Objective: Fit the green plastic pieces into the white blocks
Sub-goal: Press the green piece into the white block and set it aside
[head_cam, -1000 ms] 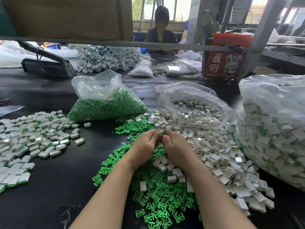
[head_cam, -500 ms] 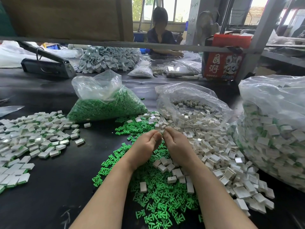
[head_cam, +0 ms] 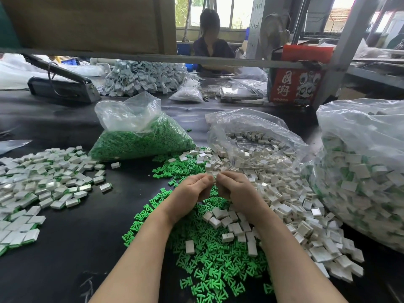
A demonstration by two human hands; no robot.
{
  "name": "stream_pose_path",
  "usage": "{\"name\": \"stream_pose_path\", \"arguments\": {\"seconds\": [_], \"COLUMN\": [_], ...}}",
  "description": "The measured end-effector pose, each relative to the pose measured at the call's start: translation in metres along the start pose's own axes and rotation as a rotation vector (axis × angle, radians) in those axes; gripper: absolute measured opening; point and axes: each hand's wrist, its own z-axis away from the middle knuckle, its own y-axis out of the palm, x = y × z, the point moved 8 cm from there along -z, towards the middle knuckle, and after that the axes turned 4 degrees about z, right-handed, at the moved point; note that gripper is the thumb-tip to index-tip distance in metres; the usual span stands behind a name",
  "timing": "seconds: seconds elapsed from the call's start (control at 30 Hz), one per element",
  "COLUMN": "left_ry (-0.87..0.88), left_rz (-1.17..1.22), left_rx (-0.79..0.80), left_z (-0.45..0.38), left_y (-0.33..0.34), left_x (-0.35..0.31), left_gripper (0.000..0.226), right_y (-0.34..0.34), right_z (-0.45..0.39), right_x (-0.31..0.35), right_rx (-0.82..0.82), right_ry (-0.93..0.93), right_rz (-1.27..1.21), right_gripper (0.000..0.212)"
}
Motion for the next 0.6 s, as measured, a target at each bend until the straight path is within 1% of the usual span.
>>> {"name": "stream_pose_path", "arguments": {"seconds": [0.07,0.13,0.17,0.27,0.37,0.5,0.6], "left_ry": [-0.013,-0.013,-0.013,-0.018,-0.034,-0.049,-0.068], "left_rz": [0.003,-0.005,-0.008,-0.012,-0.015,-0.068,-0.125], "left_rx": [0.012,0.027,0.037,0.066,0.060,0.052,0.036], "left_z": [0.000,0.000,0.000,-0.001,-0.001,-0.001,-0.001], "left_y": [0.002,0.003,0.004,0.006,0.006,0.005,0.002], "left_x": [0.002,0.004,0.004,0.005,0.007,0.007,0.007], "left_gripper": [0.031,0.039,0.039,0.030,0.029,0.028,0.029], "right_y": [0.001,0.002,0.002,0.002,0.002,0.003,0.003], "right_z": [0.002,0.004,0.005,0.006,0.005,0.002,0.001], "right_x": [0.002,0.004,0.005,0.006,0.003,-0.004,-0.001], "right_rx": [0.031,0.069,0.084,0.116,0.107,0.066,0.012], "right_ry": [0.023,0.049,0.059,0.074,0.079,0.064,0.010], "right_rz": [-0.033,-0.061,-0.067,-0.054,-0.021,0.144,0.408], "right_gripper": [0.041,0.041,0.041,0.039,0.039,0.039,0.036]}}
